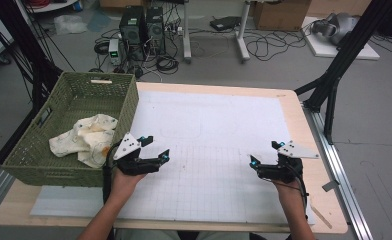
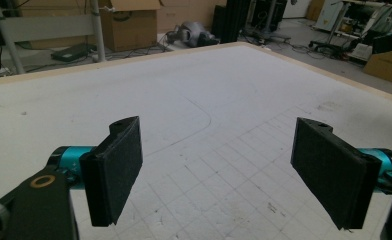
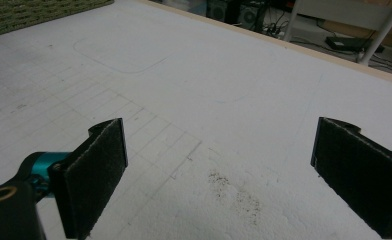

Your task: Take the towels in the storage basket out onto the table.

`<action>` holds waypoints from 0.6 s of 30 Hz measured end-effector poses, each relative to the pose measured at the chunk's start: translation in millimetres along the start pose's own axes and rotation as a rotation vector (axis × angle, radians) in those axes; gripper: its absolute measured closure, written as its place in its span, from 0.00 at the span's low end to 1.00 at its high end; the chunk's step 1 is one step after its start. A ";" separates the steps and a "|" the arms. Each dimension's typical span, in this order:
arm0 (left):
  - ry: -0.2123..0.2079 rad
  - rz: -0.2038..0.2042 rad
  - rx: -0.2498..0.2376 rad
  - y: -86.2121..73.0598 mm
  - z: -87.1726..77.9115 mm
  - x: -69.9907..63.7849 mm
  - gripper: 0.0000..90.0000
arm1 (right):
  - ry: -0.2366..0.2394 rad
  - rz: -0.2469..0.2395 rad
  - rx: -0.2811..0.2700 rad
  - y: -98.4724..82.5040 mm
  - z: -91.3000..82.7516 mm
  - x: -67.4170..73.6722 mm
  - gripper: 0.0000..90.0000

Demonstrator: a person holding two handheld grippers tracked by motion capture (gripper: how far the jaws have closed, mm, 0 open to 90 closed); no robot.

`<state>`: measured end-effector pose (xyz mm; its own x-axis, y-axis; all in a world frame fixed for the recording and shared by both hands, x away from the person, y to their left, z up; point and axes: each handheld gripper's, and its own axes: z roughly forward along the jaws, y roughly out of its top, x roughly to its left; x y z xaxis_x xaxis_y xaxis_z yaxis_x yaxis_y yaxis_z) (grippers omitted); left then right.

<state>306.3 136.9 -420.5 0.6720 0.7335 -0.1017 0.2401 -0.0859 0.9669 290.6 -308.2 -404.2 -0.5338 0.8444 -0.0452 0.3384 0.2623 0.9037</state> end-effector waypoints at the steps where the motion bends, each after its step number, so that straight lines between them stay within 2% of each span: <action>1: -0.001 -0.001 0.001 -0.1 0.2 -0.2 0.23 | 0.002 0.003 0.001 -0.2 0.0 -0.2 0.08; 11: -0.011 0.003 0.009 -0.2 1.8 -4.1 0.23 | 0.024 0.010 0.003 -1.4 1.2 -0.6 0.08; 18: -0.016 0.005 0.001 3.2 -2.2 -7.3 0.23 | 0.016 0.005 -0.004 -0.7 -1.6 1.8 0.08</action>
<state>300.6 132.7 -416.2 0.6843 0.7221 -0.1010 0.2375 -0.0898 0.9672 288.2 -307.6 -404.2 -0.5443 0.8382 -0.0344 0.3382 0.2567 0.9054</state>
